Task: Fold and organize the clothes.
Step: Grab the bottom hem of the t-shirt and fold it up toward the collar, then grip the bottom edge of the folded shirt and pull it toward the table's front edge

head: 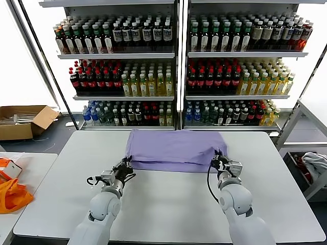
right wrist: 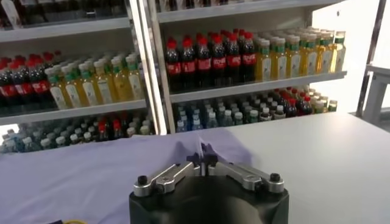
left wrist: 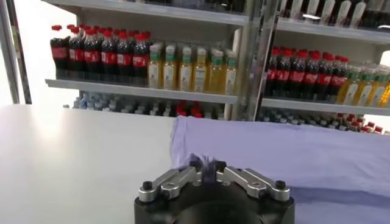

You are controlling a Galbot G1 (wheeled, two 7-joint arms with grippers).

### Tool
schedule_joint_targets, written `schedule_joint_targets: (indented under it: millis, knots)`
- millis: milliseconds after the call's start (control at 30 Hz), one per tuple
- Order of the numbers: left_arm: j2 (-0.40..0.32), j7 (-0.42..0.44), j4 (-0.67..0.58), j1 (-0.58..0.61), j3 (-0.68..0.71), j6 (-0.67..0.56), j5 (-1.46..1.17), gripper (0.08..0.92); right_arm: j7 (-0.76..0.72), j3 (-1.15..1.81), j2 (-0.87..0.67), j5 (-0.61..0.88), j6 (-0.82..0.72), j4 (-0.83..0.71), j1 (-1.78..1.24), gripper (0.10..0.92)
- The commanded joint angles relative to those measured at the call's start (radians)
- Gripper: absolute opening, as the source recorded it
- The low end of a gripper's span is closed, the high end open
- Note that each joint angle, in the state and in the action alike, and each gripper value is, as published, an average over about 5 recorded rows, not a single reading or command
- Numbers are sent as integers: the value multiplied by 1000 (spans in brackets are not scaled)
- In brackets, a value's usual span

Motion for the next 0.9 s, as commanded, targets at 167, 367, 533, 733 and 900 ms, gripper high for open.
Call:
schedule_joint_targets:
  millis: [167,367,533,733,900]
  knots:
    - [10,-22,-99,46,-13,31,5,433,82,7,-7,131,13,35,2,501]
    - [16,-25,-136,74,-16,42,16,607,87,31,-43,85,-35,127,-107,674]
    - [12,-26,-142,88,-16,45,35,753,92,49,-59,63,-63,172,-177,793]
    - [18,-35,-132,92,-17,62,48,821,94,75,-78,53,-92,192,-210,822]
    - [25,-47,-115,72,-17,82,48,823,90,80,-97,45,-125,175,-201,823]
